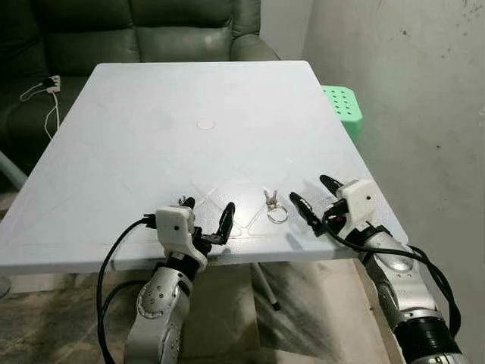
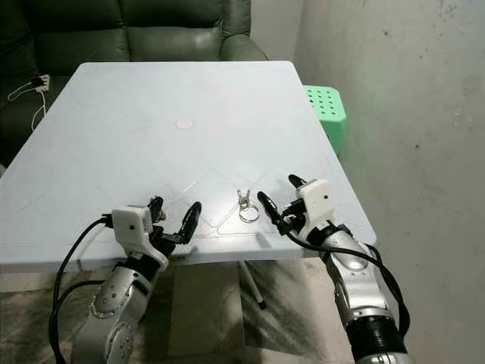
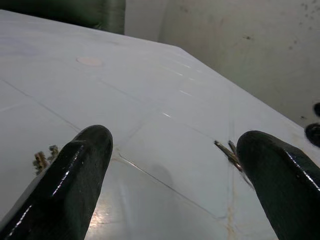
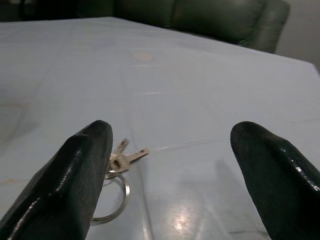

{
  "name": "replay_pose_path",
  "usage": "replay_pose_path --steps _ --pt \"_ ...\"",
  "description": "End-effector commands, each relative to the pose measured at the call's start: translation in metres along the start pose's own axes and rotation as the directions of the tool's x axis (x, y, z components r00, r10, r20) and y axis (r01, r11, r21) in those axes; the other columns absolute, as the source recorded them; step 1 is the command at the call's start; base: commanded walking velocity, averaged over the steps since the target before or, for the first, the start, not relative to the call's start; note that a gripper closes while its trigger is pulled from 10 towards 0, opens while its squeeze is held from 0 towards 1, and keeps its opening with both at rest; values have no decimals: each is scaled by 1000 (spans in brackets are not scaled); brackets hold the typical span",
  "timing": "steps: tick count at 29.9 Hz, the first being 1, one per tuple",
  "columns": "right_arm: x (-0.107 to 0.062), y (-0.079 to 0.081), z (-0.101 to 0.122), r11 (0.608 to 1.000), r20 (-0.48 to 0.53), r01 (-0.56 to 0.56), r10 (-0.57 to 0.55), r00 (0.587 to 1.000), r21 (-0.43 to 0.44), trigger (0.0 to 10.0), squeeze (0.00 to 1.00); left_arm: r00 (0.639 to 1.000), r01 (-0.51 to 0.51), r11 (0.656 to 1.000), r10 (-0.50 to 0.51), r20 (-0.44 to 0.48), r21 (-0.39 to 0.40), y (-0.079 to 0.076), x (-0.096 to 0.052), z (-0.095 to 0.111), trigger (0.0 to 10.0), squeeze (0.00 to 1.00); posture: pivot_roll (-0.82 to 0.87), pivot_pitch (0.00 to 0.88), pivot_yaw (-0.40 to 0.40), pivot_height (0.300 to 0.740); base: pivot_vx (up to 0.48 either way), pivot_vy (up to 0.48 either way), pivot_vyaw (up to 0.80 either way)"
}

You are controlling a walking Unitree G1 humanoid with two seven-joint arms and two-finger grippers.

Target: Hang keys on a hook

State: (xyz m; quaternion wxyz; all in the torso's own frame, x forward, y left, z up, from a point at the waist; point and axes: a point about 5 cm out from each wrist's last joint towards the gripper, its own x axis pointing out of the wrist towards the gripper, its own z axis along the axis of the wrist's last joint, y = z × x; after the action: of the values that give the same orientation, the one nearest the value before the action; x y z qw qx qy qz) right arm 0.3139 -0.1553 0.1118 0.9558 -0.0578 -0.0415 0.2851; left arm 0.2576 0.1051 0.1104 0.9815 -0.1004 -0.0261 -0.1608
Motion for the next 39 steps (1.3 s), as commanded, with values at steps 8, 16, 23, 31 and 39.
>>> replay_pose_path --steps 8,16,23,31,39 --pt "5 13 -10 992 -36 -123 122 992 -17 10000 0 1000 19 1000 -19 0 6 -7 -2 2 10000 0 16 98 -82 740 0 0 0" --pt "11 23 -16 989 -49 -150 150 987 6 10000 0 1000 21 1000 -21 -3 2 -9 -3 1 10000 0 21 91 -87 740 0 0 0" --pt "20 25 -12 986 -52 -167 167 985 -1 10000 0 1000 25 1000 -25 -6 0 -11 -4 0 10000 0 24 88 -88 740 0 0 0" --pt "31 25 -5 980 -65 -197 194 979 -40 10000 0 999 25 1000 -25 -21 -5 -13 -7 -2 10000 0 26 103 -90 740 0 0 0" --pt "25 25 -14 971 -107 -233 226 968 -55 10000 0 999 16 1000 -17 -32 -15 -14 -11 -3 10000 0 29 124 -94 740 0 0 0"
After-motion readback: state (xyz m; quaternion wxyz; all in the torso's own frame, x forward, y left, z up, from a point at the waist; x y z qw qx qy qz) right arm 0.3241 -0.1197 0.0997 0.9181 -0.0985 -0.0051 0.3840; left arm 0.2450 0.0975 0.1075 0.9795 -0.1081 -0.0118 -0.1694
